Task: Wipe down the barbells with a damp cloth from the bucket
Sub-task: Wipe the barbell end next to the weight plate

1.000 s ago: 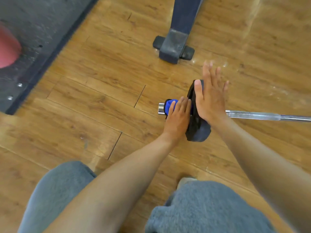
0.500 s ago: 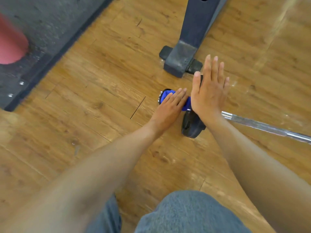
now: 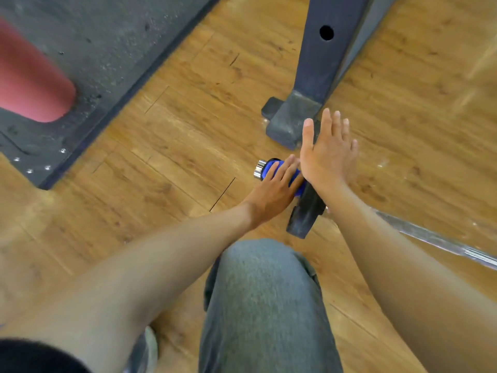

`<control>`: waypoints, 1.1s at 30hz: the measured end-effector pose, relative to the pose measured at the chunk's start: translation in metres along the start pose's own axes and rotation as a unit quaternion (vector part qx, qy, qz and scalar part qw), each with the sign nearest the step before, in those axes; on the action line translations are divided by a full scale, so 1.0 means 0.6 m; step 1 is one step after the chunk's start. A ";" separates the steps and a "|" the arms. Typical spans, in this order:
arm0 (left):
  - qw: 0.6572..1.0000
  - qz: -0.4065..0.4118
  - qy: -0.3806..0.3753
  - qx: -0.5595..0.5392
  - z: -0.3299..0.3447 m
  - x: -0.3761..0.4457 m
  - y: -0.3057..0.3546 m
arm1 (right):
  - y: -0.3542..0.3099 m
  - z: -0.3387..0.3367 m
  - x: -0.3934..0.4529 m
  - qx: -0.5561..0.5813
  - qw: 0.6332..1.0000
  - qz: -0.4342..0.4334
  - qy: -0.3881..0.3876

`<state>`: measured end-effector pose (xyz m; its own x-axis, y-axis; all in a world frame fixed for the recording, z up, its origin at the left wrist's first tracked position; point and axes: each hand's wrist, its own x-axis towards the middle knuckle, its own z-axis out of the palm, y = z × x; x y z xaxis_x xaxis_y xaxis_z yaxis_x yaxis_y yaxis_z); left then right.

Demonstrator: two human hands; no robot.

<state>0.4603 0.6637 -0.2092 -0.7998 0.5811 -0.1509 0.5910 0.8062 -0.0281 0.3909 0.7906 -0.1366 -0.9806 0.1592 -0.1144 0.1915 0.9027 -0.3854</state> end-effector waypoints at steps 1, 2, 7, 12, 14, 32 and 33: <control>1.000 -0.008 0.013 -0.013 0.003 0.006 -0.003 | 0.002 -0.002 0.014 0.008 1.000 0.001 -0.004; 1.000 -0.003 0.019 -0.020 0.006 0.013 -0.010 | 0.005 -0.004 0.029 0.012 1.000 0.000 -0.003; 0.997 0.029 0.064 -0.023 0.012 0.034 -0.081 | 0.007 -0.011 0.100 0.011 1.000 -0.013 0.022; 0.992 -0.029 0.089 -0.089 0.001 0.068 -0.044 | 0.002 -0.040 0.076 0.024 0.987 -0.045 0.151; 0.985 -0.011 0.106 -0.136 0.004 0.086 -0.026 | 0.008 -0.026 0.017 0.039 0.989 -0.042 0.135; 0.967 -0.148 0.143 -0.150 0.015 0.148 -0.105 | 0.036 -0.030 0.152 0.024 0.996 -0.043 0.076; 0.965 -0.159 0.136 -0.161 0.011 0.155 -0.103 | 0.036 -0.030 0.149 0.021 0.995 -0.026 0.094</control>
<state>0.3501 0.6671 -0.2281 -0.9590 0.2716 0.0812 0.2834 0.9159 0.2841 0.3065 0.8318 -0.1385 -0.9790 0.1884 0.0784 0.1383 0.8951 -0.4239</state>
